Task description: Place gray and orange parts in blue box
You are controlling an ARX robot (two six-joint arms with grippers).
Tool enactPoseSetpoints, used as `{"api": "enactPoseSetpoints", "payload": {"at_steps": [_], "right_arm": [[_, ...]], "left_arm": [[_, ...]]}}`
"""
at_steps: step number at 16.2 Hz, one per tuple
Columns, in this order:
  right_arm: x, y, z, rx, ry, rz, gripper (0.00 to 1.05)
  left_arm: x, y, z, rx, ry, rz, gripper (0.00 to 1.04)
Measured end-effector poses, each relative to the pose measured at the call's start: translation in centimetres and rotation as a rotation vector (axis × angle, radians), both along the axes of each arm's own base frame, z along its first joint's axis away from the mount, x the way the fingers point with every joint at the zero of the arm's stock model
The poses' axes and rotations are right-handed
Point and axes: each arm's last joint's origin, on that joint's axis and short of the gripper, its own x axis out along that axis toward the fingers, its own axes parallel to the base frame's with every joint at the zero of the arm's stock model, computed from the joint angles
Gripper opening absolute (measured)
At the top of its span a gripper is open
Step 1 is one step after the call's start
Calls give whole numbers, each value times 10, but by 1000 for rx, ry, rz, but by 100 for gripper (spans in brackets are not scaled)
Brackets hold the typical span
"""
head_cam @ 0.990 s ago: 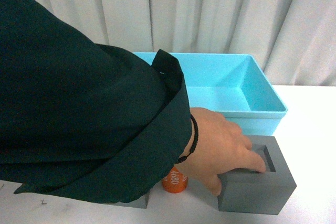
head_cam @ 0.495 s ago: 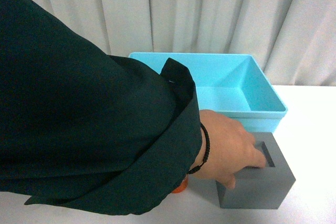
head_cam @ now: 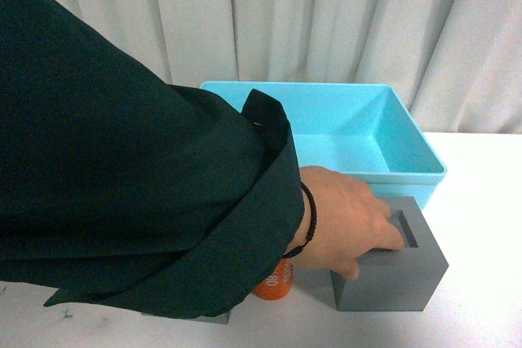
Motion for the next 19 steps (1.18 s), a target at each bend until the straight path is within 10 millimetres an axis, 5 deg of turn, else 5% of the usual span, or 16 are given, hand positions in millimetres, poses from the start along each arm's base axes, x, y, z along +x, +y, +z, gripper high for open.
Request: {"api": "enactPoseSetpoints", "payload": {"at_steps": [19], "right_arm": [[0, 0, 0, 0, 0, 0, 98]], "left_arm": [[0, 0, 0, 0, 0, 0, 98]]}}
